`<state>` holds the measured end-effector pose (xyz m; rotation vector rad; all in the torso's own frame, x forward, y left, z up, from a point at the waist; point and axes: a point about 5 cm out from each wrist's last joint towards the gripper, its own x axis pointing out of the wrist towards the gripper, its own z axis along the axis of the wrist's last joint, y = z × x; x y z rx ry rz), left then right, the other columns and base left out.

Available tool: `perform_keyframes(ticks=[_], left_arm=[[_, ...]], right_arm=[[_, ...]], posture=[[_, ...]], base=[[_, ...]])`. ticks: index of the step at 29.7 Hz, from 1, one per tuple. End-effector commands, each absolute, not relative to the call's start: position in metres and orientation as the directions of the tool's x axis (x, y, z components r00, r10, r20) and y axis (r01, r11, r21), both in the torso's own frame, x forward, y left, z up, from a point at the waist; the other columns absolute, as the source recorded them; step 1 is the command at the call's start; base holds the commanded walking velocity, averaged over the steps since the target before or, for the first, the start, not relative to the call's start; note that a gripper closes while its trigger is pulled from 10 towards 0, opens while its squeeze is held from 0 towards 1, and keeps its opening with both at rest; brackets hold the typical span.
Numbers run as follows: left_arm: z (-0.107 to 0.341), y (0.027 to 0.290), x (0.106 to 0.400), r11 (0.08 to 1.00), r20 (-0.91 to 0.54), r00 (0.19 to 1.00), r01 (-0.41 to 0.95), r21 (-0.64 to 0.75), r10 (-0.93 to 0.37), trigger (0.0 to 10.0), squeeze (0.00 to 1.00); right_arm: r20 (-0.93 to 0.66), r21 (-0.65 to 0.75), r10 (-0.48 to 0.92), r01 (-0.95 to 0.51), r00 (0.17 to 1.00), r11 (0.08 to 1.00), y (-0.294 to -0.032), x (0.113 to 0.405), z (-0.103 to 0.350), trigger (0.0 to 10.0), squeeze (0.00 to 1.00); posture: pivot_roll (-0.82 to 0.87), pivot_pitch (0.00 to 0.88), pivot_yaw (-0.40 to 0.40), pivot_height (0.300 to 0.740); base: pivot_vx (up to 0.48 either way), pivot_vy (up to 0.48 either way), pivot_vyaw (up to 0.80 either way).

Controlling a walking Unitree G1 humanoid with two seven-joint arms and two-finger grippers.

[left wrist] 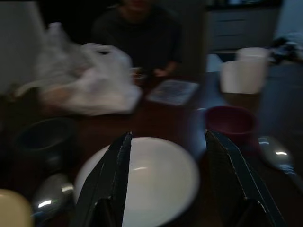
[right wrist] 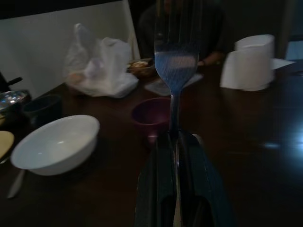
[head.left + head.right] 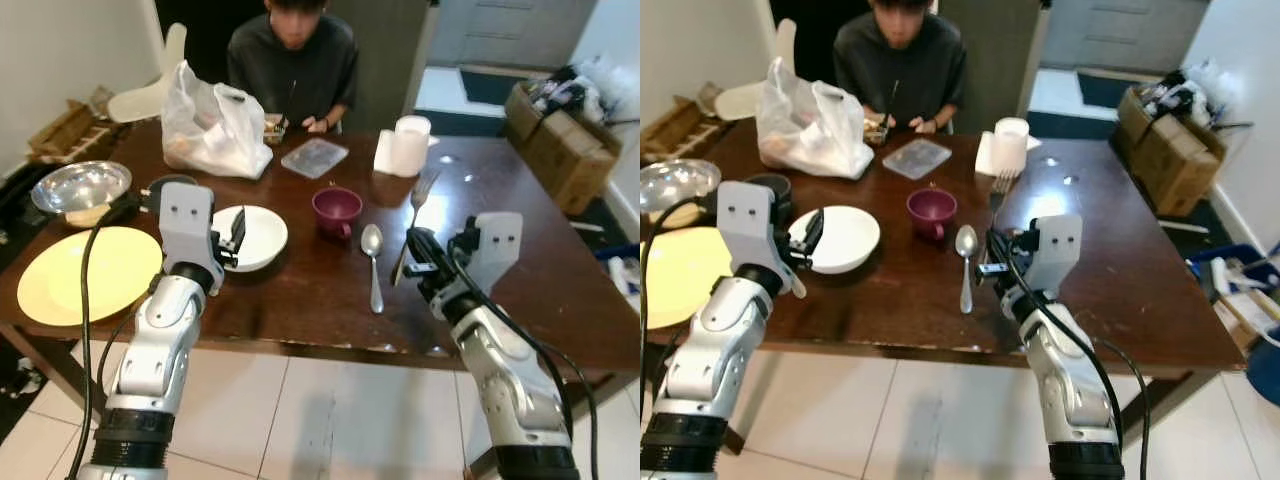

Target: Setting the table

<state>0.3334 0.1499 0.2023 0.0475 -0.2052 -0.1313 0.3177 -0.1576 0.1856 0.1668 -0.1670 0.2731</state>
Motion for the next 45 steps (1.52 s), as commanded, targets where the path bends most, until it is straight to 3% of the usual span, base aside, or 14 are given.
perform_keyframes(ticks=[1, 39, 45], left_arm=[[0.201, 0.148, 0.334, 0.988, 0.188, 0.971, 0.139, 0.063, -0.149, 10.0, 0.00], [0.199, 0.143, 0.331, 0.987, 0.182, 0.970, 0.157, 0.042, -0.162, 10.0, 0.00], [0.195, 0.138, 0.328, 0.985, 0.161, 0.972, 0.167, 0.053, -0.173, 10.0, 0.00]], right_arm=[[0.179, 0.147, 0.241, -0.268, 0.954, 0.952, -0.161, 0.317, 0.184, 10.0, 0.00], [0.177, 0.127, 0.250, -0.274, 0.952, 0.953, -0.154, 0.313, 0.180, 10.0, 0.00], [0.097, 0.099, 0.225, -0.234, 0.970, 0.967, -0.158, 0.315, 0.163, 10.0, 0.00]], posture=[[-0.08, 0.000, 0.069, 0.740], [-0.08, 0.000, 0.078, 0.740], [-0.07, 0.000, 0.079, 0.740]], base=[[0.000, 0.000, 0.00], [0.000, 0.000, 0.00], [0.000, 0.000, 0.00]])
